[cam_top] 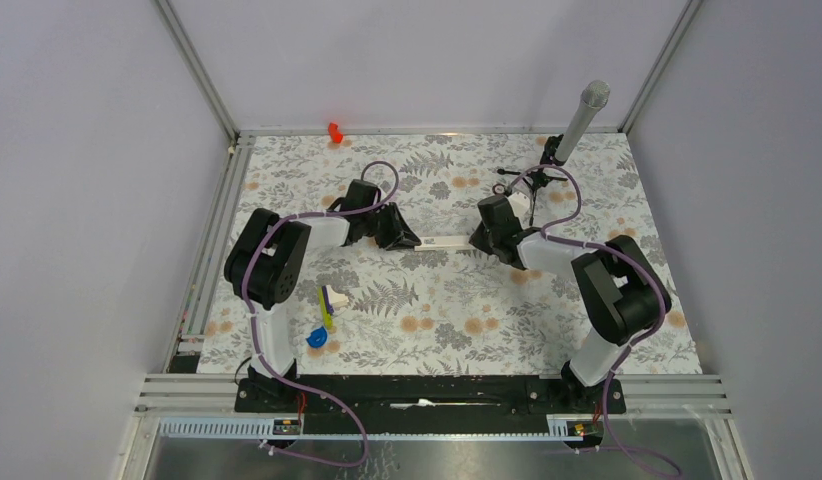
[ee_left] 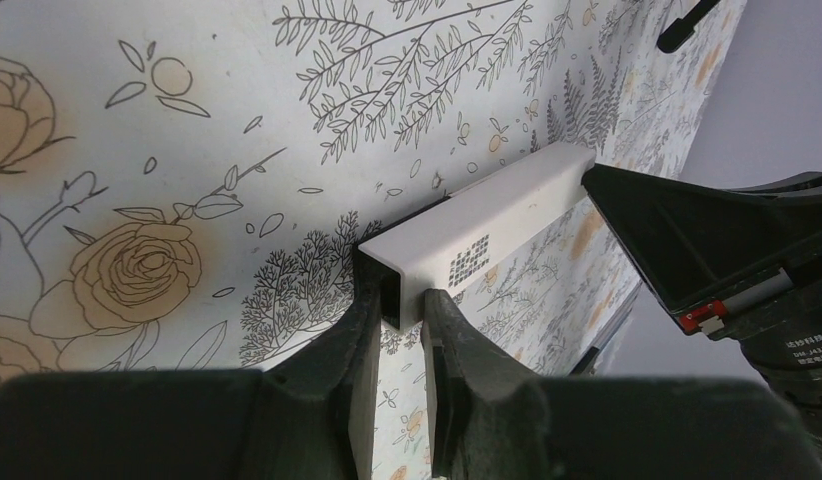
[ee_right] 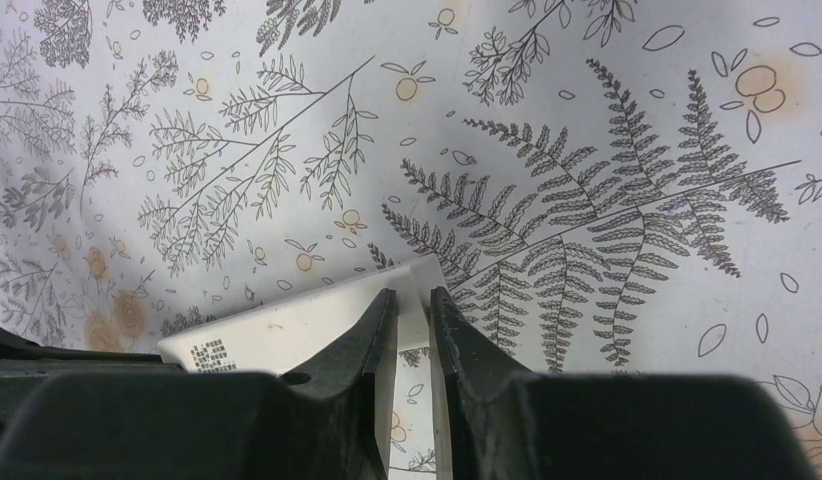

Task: Load the batteries into the remote control

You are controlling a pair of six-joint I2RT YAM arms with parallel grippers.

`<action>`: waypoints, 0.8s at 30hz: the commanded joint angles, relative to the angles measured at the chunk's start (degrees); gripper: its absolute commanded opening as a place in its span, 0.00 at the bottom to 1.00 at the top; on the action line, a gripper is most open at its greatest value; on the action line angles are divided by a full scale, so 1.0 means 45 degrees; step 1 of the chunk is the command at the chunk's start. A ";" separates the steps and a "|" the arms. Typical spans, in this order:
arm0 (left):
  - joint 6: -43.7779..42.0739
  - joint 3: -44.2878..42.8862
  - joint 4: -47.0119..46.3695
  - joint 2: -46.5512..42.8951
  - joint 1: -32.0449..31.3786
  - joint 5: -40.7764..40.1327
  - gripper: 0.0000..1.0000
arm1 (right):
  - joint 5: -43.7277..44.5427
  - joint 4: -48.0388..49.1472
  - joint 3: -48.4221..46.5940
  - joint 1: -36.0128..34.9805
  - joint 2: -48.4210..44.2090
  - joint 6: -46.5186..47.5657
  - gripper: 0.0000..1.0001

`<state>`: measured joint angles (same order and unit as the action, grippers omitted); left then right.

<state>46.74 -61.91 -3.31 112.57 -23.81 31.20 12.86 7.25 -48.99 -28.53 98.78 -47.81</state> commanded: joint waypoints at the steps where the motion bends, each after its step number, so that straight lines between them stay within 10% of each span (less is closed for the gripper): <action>1: 0.0386 0.0589 -0.0148 0.1164 -0.0734 0.0524 0.00 | -0.2411 -0.1998 0.0496 -0.1349 0.1743 -0.0348 0.17; 17: 0.0702 0.0549 -0.0491 0.0893 -0.0643 0.0125 0.00 | -0.2991 -0.1512 0.0009 -0.2000 0.2050 -0.0614 0.17; 24: -0.0358 -0.0345 0.1904 -0.0276 -0.0442 -0.1867 0.14 | -0.1674 -0.3408 -0.1681 -0.0733 0.1216 0.1244 0.34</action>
<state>49.65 -61.76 -2.63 112.27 -23.03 31.16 16.58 7.33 -54.22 -29.36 102.19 -46.61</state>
